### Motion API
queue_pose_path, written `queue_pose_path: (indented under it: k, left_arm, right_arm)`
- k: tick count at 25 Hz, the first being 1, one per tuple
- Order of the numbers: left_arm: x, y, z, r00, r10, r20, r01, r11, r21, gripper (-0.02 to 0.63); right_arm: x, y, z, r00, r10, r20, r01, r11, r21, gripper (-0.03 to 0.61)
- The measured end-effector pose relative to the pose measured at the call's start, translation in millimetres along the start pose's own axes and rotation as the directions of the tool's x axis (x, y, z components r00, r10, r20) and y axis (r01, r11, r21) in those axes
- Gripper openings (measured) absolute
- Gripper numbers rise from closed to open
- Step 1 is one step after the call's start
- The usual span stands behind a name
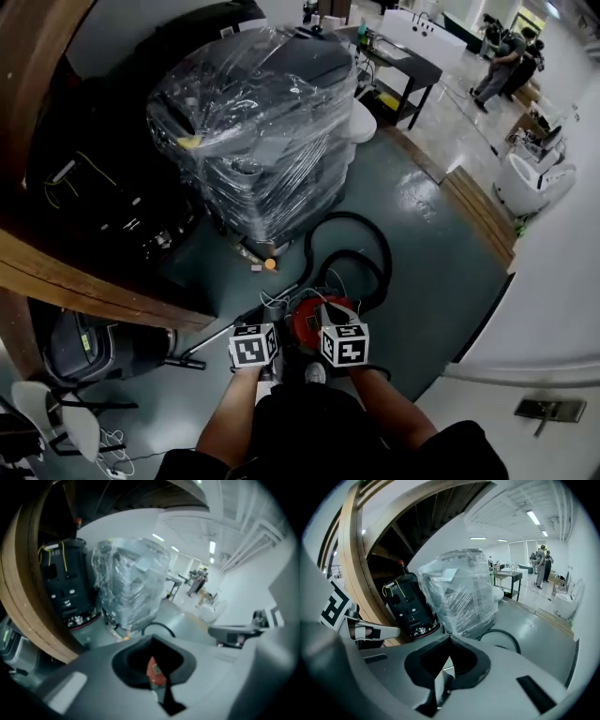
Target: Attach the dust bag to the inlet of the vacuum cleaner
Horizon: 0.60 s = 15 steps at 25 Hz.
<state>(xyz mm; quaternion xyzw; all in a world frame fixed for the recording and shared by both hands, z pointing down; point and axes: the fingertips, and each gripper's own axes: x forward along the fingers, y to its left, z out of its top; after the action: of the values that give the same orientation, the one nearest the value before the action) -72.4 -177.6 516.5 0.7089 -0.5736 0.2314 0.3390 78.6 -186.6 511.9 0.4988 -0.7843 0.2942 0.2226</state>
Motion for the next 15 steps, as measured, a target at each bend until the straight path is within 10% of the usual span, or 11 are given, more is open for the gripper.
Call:
queue_pose_path:
  k: [7, 15]
  left_arm:
    - [-75.4, -36.2, 114.5, 0.974, -0.026, 0.226, 0.007, 0.996, 0.085, -0.002]
    - [-171.1, -81.0, 203.3, 0.891, -0.078, 0.447, -0.023, 0.976, 0.216, 0.000]
  right_arm:
    - [-64.8, 35.2, 110.2, 0.970, 0.078, 0.229, -0.076, 0.997, -0.020, -0.002]
    - [-156.5, 67.0, 229.6, 0.846, 0.086, 0.526, -0.007, 0.988, -0.151, -0.002]
